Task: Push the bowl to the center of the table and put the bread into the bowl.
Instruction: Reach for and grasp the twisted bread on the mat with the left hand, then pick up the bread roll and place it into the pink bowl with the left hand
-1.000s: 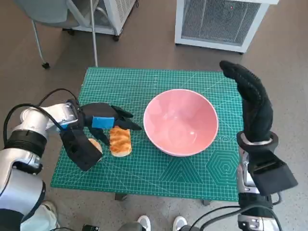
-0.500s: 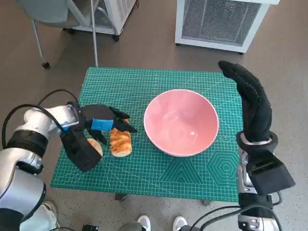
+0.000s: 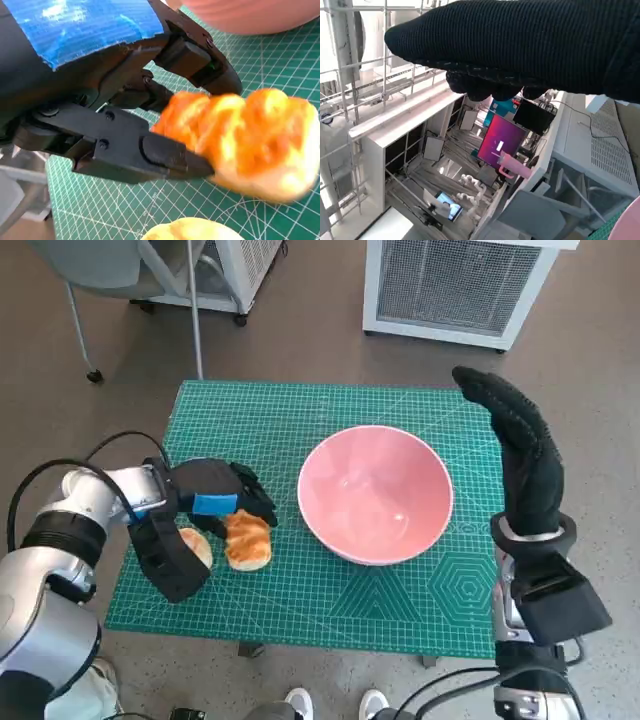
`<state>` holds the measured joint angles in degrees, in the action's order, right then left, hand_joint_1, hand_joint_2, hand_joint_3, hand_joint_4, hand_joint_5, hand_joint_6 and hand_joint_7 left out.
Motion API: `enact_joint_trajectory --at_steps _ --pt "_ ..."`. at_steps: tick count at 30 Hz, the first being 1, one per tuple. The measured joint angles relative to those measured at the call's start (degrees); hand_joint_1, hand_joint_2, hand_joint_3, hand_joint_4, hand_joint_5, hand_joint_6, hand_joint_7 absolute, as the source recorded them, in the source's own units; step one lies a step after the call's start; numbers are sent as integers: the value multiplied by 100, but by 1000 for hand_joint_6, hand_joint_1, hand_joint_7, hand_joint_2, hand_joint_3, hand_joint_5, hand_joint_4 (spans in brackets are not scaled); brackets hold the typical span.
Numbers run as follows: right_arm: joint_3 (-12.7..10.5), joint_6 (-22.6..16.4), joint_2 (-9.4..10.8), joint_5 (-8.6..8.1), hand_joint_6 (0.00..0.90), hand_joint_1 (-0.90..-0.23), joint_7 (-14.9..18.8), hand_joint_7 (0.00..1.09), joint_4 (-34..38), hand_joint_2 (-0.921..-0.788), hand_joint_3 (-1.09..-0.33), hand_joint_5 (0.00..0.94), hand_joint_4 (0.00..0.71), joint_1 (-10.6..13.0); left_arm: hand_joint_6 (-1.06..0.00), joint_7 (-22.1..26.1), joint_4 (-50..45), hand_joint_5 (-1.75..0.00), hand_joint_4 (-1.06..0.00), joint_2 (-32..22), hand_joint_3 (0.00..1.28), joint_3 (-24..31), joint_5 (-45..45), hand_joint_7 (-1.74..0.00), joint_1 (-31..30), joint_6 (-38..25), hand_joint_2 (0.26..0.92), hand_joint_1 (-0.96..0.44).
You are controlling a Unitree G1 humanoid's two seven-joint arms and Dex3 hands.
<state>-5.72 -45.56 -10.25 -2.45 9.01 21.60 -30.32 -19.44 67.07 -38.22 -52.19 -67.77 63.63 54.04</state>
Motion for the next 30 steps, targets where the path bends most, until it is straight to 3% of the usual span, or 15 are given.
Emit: enact_joint_trajectory --at_steps 1,3,4,7,8,9,11,13,19,20,21,23,25,27,30 --pt "1 -2 0 -3 -1 -671 1 652 13 -921 -830 4 257 -1 -657 -15 -1 -1627 -546 -6 314 -8 0 -1287 9 10 800 -302" --pt "2 -6 0 -6 -1 -672 3 652 46 -921 -830 4 257 -3 -655 -17 -4 -1685 -558 -18 428 -21 -2 -1320 19 35 742 -343" --pt "3 -10 0 -8 -1 -675 4 652 71 -921 -830 4 257 -5 -656 -17 -6 -1707 -606 -27 318 -25 -2 -1297 19 45 801 -351" --pt "8 -17 0 -11 -1 -678 5 652 124 -921 -830 4 258 -8 -671 -10 -16 -1733 -641 -55 162 -27 -1 -1262 19 64 879 -364" --pt "10 -21 1 -11 -1 -679 5 652 137 -921 -830 5 258 -12 -657 -10 -27 -1736 -636 -69 203 -27 -1 -1284 17 68 864 -365" --pt "13 -34 1 -10 -1 -680 4 652 160 -921 -829 5 259 -22 -624 -13 -46 -1740 -628 -89 354 -30 -3 -1351 16 68 797 -370" --pt "17 -56 3 -9 -1 -681 4 652 197 -921 -829 5 260 -40 -688 -40 -76 -1743 -646 -117 258 -37 -9 -1544 16 60 835 -179" --pt "20 -81 6 -8 -1 -681 4 652 227 -921 -829 6 262 -54 -661 -109 -106 -1745 -657 -153 171 -55 -20 -1383 11 55 886 -288" --pt "22 -165 8 -8 -1 -684 4 654 309 -921 -829 7 264 -74 -663 -239 -110 -1746 -612 -215 103 -70 -20 -1273 -13 67 915 -360" --pt "22 -175 8 -8 -1 -684 5 654 322 -921 -828 7 264 -76 -640 -265 -108 -1746 -612 -221 195 -73 -21 -1311 -14 71 877 -363" --pt "22 -186 8 -8 -1 -684 5 654 336 -921 -828 8 264 -78 -597 -289 -104 -1746 -614 -227 437 -73 -21 -1416 -14 81 767 -375" --pt "23 -215 8 -10 -1 -683 6 655 365 -921 -828 8 265 -87 -597 -321 -99 -1746 -623 -243 610 -69 -15 -1454 -14 97 673 -386" --pt "23 -240 8 -10 -1 -681 8 655 391 -921 -828 8 265 -99 -639 -320 -98 -1537 -657 -269 373 -52 7 -1208 -12 128 776 -197" --pt "22 -250 8 -11 -1 -679 12 655 411 -921 -829 8 265 -112 -659 -299 -99 -1360 -701 -312 176 5 49 -1079 -11 214 861 -81" --pt "22 -258 8 -14 -1 -679 16 652 430 -921 -828 8 265 -124 -657 -204 -100 -1154 -698 -386 93 136 177 -1176 1 363 901 -27"
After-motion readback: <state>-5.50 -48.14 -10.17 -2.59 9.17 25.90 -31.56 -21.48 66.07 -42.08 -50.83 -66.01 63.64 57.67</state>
